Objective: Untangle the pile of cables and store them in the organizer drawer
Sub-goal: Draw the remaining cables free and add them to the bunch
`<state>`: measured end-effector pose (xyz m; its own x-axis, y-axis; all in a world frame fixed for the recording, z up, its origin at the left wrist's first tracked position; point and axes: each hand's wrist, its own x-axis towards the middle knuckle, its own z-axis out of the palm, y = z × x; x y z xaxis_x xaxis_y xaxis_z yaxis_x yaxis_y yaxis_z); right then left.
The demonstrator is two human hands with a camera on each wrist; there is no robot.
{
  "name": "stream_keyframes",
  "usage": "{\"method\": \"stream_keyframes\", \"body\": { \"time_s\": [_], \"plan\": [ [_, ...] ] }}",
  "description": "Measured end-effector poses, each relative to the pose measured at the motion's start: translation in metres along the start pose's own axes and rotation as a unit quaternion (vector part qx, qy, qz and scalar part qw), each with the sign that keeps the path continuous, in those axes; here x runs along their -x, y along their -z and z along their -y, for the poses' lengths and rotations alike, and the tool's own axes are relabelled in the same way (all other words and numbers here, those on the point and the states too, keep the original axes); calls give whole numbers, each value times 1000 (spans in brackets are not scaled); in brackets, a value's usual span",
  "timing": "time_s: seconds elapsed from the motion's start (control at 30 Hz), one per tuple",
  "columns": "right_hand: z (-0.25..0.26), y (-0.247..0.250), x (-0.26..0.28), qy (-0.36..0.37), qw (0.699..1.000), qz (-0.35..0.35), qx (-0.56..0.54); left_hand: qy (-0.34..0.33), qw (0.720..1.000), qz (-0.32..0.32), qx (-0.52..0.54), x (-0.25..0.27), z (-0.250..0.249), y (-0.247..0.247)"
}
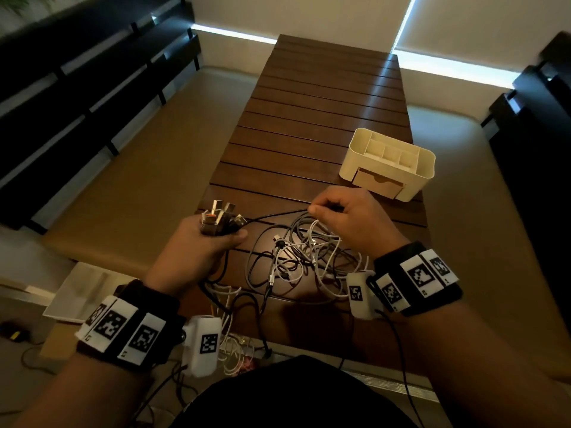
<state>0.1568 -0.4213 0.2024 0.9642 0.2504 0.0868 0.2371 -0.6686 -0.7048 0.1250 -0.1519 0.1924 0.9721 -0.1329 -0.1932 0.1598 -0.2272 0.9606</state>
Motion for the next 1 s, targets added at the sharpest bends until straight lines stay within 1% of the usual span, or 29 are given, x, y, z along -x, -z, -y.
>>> {"method": "stream_keyframes", "body": {
  "time_s": [0.07,0.1,0.2,0.23,0.27,0.3,0.37,0.47,0.53,0.57,0.63,0.7,0.8,0.9,1.0],
  "plan": [
    [2,2,-3,16,998,23,49,-11,998,8,-58,-2,-5,1],
    [3,2,-3,27,995,49,79,-18,998,-10,-66,-4,-6,3],
    [5,-8,0,56,979,125,149,-45,993,-99,-52,-12,-10,7],
    [5,-12,0,60,976,137,156,-56,991,-112,-53,-14,-13,6],
    [6,-16,1,65,975,143,156,-66,990,-112,-58,-15,-16,3],
    [8,-19,1,72,975,147,151,-74,990,-98,-62,-15,-20,-1],
    [13,-23,1,91,976,147,134,-80,994,-45,-62,-13,-26,-15],
    [22,-22,2,121,981,116,96,-86,993,46,-65,-12,-26,-33],
    [27,-18,2,130,984,96,73,-82,989,106,-61,-10,-27,-36],
    [28,-17,3,133,984,91,69,-81,986,128,-63,-9,-28,-35],
    [30,-17,4,128,986,90,60,-89,982,143,-86,-9,-31,-32],
    [31,-16,5,118,988,88,42,-104,981,123,-112,-8,-30,-30],
    [29,-11,6,94,993,68,1,-119,981,54,-144,-9,-24,-24],
    [15,-5,4,64,997,34,-7,-96,986,-22,-132,-8,-21,-13],
    [0,-2,3,22,1000,6,-20,-73,987,-72,-127,-6,-20,-4]
  ]
}}
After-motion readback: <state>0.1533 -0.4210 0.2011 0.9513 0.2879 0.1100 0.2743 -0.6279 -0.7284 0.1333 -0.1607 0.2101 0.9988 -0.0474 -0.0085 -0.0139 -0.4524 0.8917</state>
